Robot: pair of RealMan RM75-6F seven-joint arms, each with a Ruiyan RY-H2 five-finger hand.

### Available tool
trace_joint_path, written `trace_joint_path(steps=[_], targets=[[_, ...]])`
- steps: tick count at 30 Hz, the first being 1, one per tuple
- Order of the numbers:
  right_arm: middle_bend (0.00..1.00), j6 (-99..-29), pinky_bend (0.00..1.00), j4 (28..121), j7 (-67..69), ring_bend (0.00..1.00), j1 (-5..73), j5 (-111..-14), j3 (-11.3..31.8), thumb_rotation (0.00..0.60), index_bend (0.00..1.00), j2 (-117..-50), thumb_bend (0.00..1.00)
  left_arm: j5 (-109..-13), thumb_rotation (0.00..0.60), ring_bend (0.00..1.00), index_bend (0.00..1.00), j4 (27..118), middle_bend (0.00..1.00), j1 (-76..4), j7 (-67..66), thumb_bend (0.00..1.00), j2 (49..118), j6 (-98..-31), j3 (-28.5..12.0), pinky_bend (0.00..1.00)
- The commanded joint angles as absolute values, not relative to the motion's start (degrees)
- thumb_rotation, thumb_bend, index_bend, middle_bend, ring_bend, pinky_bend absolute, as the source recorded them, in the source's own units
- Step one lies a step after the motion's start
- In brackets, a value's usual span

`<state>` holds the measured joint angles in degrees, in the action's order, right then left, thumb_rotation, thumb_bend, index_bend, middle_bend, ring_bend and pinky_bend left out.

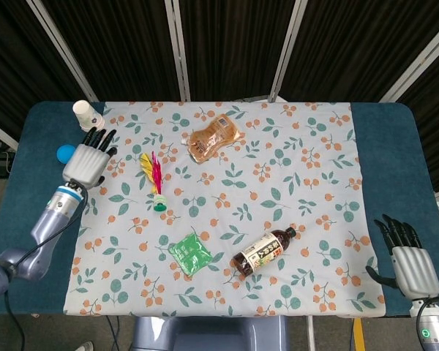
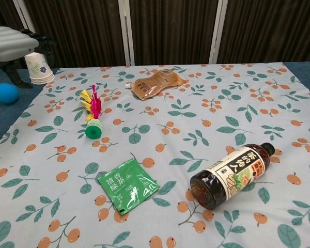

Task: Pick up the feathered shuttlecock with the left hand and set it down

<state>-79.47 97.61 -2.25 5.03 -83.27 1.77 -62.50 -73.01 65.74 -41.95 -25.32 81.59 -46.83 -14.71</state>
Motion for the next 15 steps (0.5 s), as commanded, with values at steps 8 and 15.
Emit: trace_joint_path(steps=[8,15], targets=[[0.00,-78.9,0.00,98.1,-0.4,0.00,4.7,-81.7,2.0,0.600,0.09,-61.5,0.13,-71.7,0.600,0.00,0.41,47.6,0.02,-52.0,-23.1,0.32,96.1,-40.8,-15.6,0.01],[0.00,-78.8,0.00,98.4,0.2,0.00,4.5,-81.6,1.9,0.600,0.09,-61.0,0.13,-72.8,0.600,0.00,0.41,38.0,0.02,-56.3,-18.7,0.35,103.0,-39.2,-15.2,0.01]])
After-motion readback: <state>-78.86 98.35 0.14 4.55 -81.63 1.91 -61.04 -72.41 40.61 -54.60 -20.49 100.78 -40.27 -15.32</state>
